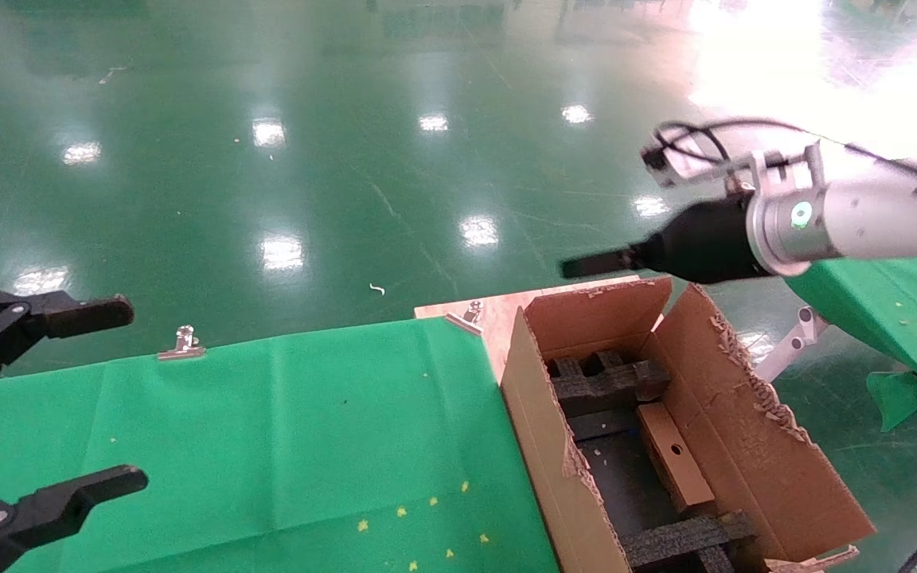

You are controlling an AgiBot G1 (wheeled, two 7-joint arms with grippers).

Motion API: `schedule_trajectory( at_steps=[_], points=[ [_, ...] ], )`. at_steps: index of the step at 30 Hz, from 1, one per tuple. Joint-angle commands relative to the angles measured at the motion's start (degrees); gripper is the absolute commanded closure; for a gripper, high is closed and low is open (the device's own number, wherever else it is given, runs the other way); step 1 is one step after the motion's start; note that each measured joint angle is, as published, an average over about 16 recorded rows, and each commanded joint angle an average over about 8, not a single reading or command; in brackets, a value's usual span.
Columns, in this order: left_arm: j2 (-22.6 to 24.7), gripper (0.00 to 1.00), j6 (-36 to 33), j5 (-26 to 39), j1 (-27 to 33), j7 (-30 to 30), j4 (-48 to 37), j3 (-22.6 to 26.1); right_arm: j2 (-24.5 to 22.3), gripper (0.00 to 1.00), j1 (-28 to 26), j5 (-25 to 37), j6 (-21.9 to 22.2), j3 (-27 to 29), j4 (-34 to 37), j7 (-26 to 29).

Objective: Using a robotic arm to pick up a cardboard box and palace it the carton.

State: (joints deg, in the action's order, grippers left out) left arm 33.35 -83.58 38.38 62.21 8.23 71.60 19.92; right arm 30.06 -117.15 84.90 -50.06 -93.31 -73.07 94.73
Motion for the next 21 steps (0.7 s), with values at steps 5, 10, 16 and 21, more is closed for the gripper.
schedule_trajectory(
  at_steps=[5,10,16,21],
  points=[
    [-0.01,0.00,0.01,-0.01,-0.01,0.00,-0.01,0.00,-1.14,0.00,-1.60,-6.38,-1.30,3.07,-2.33,-2.36],
    [-0.01,0.00,0.01,-0.01,-0.01,0.00,-0.01,0.00,-1.06,0.00,-1.14,-6.84,-1.51,3.26,-2.12,-2.48],
    [-0.01,0.00,0.01,-0.01,-0.01,-0.01,-0.02,0.01,-0.68,0.00,2.22,-8.78,-3.51,7.55,-2.00,-7.30],
    [-0.01,0.00,0.01,-0.01,-0.01,-0.01,-0.02,0.01,-0.18,0.00,6.93,-11.80,-6.34,13.70,-1.86,-14.06]
  ],
)
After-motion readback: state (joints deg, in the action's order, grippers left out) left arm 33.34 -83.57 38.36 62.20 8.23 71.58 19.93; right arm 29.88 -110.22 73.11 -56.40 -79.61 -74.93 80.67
